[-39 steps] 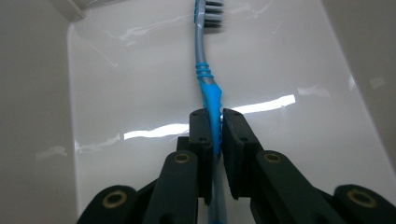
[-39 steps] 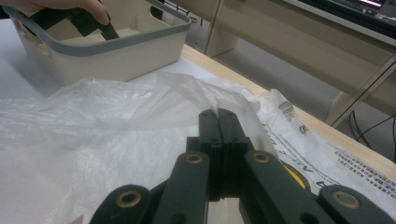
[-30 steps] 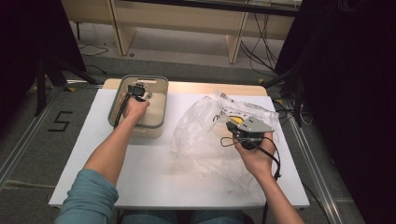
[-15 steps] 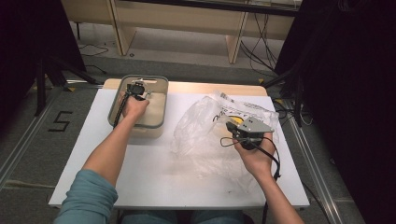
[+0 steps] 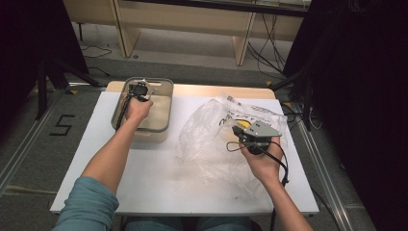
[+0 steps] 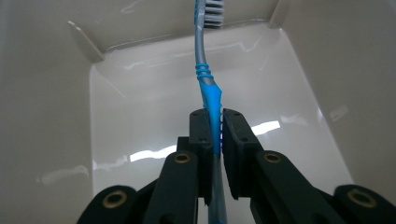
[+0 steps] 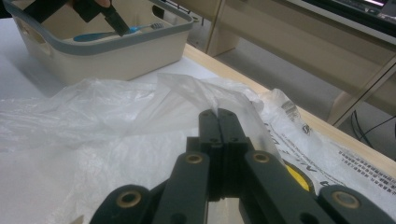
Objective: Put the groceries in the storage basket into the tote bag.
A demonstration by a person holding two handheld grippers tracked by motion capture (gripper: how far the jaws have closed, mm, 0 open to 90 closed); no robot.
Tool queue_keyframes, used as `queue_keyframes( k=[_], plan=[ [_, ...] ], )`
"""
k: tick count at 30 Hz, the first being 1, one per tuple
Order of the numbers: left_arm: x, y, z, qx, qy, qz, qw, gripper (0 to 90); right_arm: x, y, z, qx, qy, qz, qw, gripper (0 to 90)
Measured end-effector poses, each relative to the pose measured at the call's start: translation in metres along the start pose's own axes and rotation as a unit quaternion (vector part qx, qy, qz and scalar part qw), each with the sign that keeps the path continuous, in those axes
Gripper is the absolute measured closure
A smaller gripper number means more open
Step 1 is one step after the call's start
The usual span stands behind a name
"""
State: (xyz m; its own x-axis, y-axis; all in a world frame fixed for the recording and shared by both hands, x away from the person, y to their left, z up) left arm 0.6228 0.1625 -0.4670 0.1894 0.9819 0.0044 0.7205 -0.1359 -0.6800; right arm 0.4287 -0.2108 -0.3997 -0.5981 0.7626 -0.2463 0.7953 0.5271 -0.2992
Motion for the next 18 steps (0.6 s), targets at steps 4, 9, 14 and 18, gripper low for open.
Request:
queue_keyframes(
  k=[4,9,14,18],
  plan=[
    [0.003,-0.003,-0.002,-0.007,-0.002,-0.001,1.0000,82.3,0.000,0.000,0.000,-0.001,0.001,0.000,1.0000,90.0],
    [0.005,-0.008,-0.004,-0.014,-0.006,-0.001,0.9999,82.3,0.000,0.000,0.000,-0.001,0.000,0.000,1.0000,90.0],
    [0.005,-0.014,-0.007,-0.025,-0.004,-0.001,0.9997,82.3,0.002,0.001,0.000,0.000,0.001,0.000,1.0000,90.0],
    [0.005,-0.017,-0.008,-0.031,-0.009,0.002,0.9995,82.3,0.002,0.001,0.000,-0.001,0.001,0.000,1.0000,90.0]
  ],
)
Point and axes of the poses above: each handheld gripper's, and its own axes: y roughly forward along the jaws, z roughly out of its underside, x roughly to its left, the point moved 3 cm from there along y, roughly forward along the jaws, and after that the axes turned 8 degrees about -x, right-handed, at the moved point
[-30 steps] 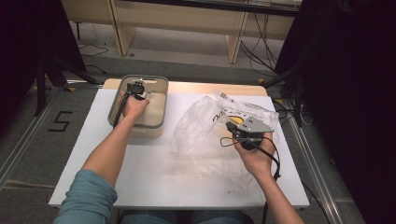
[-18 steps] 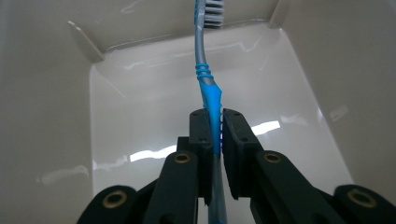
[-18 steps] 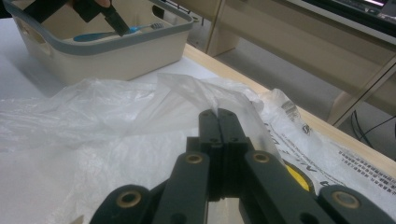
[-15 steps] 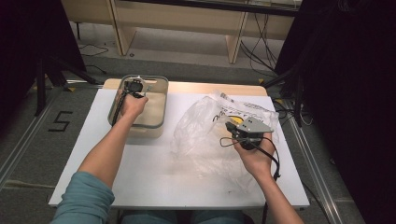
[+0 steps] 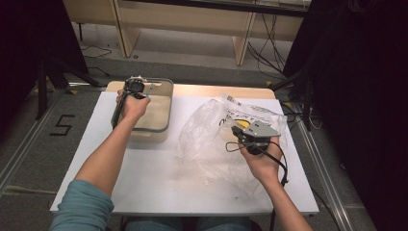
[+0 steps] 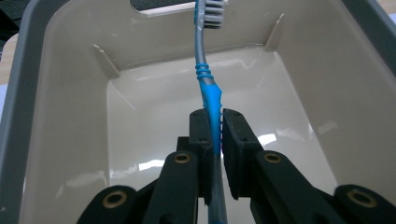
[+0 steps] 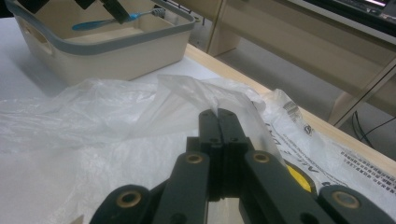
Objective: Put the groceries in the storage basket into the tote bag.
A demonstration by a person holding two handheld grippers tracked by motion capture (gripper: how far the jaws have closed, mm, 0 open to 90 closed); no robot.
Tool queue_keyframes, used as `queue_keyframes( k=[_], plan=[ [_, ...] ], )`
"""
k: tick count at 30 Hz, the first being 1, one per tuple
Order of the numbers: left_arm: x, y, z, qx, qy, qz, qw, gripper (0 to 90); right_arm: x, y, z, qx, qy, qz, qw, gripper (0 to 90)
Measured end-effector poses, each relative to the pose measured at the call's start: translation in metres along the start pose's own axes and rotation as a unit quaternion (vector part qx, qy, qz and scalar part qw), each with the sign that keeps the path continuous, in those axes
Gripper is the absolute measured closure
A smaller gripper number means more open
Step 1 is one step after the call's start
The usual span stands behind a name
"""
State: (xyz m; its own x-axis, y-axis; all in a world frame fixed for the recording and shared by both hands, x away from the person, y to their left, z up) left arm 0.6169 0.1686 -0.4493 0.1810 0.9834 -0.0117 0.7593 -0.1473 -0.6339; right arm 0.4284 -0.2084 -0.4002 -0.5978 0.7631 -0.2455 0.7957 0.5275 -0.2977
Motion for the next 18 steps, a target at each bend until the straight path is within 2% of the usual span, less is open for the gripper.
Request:
queue_keyframes(
  k=[18],
  plan=[
    [-0.004,-0.020,-0.009,-0.029,0.003,0.018,0.9994,82.3,0.000,0.000,0.000,-0.001,-0.001,-0.001,1.0000,90.0]
  ],
)
Point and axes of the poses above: each handheld gripper's, and its own axes: y roughly forward along the jaws, z roughly out of its underside, x roughly to its left, the point moved 3 cm from there along y, roughly forward along the jaws, and after that the axes turned 8 degrees about -x, right-handed, at the moved point
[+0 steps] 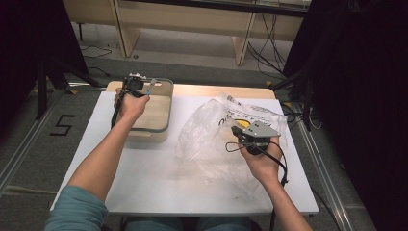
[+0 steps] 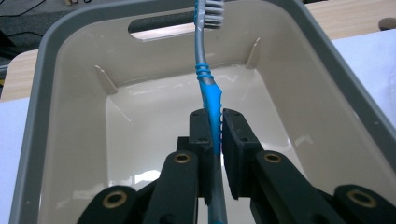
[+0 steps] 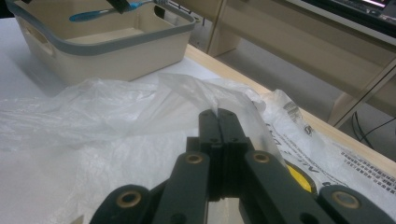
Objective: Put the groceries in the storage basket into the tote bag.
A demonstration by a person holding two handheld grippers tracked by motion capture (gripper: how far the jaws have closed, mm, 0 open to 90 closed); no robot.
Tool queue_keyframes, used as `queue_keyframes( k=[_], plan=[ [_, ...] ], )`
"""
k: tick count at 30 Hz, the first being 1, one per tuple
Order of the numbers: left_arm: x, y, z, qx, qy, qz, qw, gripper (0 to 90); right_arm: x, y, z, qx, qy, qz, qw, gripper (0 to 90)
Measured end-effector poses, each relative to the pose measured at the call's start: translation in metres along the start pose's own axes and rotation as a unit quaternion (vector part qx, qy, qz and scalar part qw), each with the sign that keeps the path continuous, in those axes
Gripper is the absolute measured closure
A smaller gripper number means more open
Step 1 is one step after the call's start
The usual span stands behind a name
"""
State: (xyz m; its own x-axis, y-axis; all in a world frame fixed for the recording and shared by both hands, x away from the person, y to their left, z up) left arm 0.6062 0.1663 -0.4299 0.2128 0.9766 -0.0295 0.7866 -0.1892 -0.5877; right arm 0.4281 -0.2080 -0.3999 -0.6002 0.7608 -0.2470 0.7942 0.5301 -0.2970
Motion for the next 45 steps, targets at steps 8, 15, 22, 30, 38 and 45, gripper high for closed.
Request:
queue_keyframes(
  k=[8,15,22,30,38,45],
  plan=[
    [0.001,-0.010,-0.003,-0.005,0.004,0.007,0.9999,82.3,0.001,0.000,0.000,0.001,0.000,0.000,1.0000,90.0],
    [-0.003,-0.022,-0.005,-0.009,0.012,0.019,0.9997,82.3,0.001,0.000,0.000,0.002,-0.001,0.001,1.0000,90.0],
    [-0.010,-0.037,-0.005,-0.019,0.021,0.037,0.9989,82.3,0.001,0.000,0.000,0.002,-0.001,0.000,1.0000,90.0],
    [-0.019,-0.057,-0.001,-0.034,0.030,0.063,0.9970,82.3,0.002,0.000,0.000,0.002,-0.001,0.000,1.0000,90.0],
    [-0.032,-0.084,0.006,-0.056,0.053,0.090,0.9929,82.3,0.002,0.000,-0.001,0.001,-0.002,0.000,1.0000,90.0],
    [-0.047,-0.103,0.019,-0.069,0.069,0.116,0.9884,82.3,0.002,0.000,0.000,0.002,-0.001,0.000,1.0000,90.0]
  ],
)
Point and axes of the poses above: each handheld gripper's, and its own axes: y roughly forward along the jaws, z roughly out of its underside, x roughly to its left, the point moved 3 cm from there along y, roughly forward along the jaws, and after that the axes turned 8 degrees about -x, right-handed, at the moved point
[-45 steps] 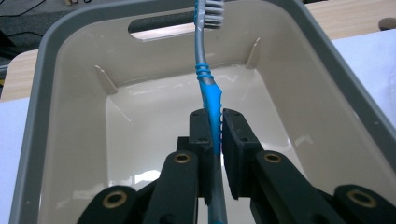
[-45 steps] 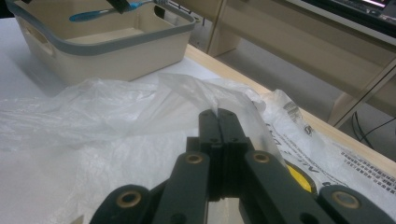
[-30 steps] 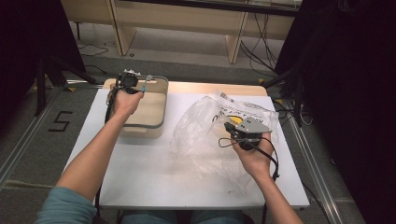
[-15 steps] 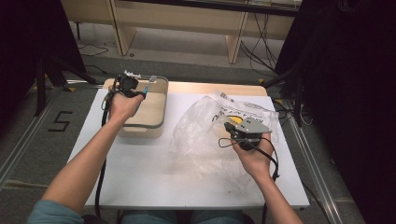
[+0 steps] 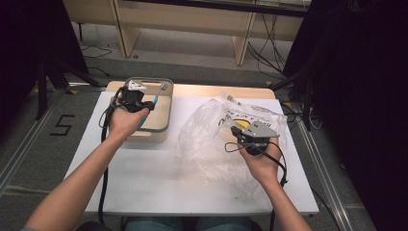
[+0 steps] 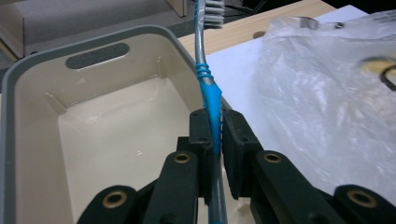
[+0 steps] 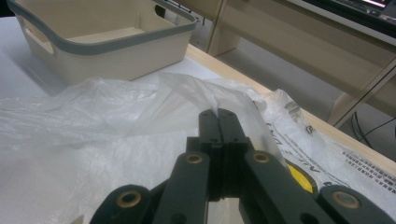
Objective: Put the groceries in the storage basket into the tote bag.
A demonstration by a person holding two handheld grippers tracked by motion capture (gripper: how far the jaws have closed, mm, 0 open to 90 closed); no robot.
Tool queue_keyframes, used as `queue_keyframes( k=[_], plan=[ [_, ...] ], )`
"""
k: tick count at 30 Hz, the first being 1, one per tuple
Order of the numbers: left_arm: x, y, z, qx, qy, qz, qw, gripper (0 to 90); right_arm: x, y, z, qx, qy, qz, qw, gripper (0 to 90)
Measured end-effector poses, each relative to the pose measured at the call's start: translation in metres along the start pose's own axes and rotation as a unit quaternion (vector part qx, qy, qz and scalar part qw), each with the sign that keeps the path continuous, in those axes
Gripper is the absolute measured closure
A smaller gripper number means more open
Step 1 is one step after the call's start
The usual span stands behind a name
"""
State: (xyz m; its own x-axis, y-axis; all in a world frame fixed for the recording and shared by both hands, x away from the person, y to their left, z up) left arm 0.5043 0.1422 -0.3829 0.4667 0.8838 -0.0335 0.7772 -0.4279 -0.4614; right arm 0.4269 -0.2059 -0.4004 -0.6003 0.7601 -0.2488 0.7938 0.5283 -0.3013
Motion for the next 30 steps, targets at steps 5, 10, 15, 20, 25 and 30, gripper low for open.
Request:
queue_keyframes(
  k=[5,10,15,20,25,30],
  plan=[
    [-0.019,-0.010,0.011,-0.007,0.010,0.030,0.9995,82.3,0.000,0.000,0.000,0.000,0.001,0.000,1.0000,90.0],
    [-0.037,-0.020,0.021,-0.016,0.021,0.054,0.9982,82.3,0.001,0.001,0.000,0.002,0.001,0.000,1.0000,90.0],
    [-0.054,-0.031,0.030,-0.021,0.033,0.079,0.9961,82.3,0.001,0.001,0.001,0.002,0.001,0.000,1.0000,90.0],
    [-0.074,-0.042,0.041,-0.025,0.047,0.103,0.9932,82.3,0.000,0.001,0.001,0.003,0.000,-0.002,1.0000,90.0],
    [-0.091,-0.051,0.049,-0.030,0.047,0.128,0.9902,82.3,0.001,0.001,0.001,0.003,0.001,-0.002,1.0000,90.0],
    [-0.106,-0.056,0.056,-0.026,0.059,0.146,0.9872,82.3,0.001,0.002,0.001,0.005,0.001,-0.003,1.0000,90.0]
  ],
)
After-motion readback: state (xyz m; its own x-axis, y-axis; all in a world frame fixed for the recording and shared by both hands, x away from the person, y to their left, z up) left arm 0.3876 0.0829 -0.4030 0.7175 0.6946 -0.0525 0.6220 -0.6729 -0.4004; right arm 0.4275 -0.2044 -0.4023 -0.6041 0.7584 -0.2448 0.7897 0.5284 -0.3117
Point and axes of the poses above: each handheld gripper's, and its own axes: y roughly forward along the jaws, z roughly out of its underside, x roughly to its left, the point moved 3 cm from there along y, roughly forward along the jaws, and after that the axes turned 8 degrees about -x, right-handed, at the moved point
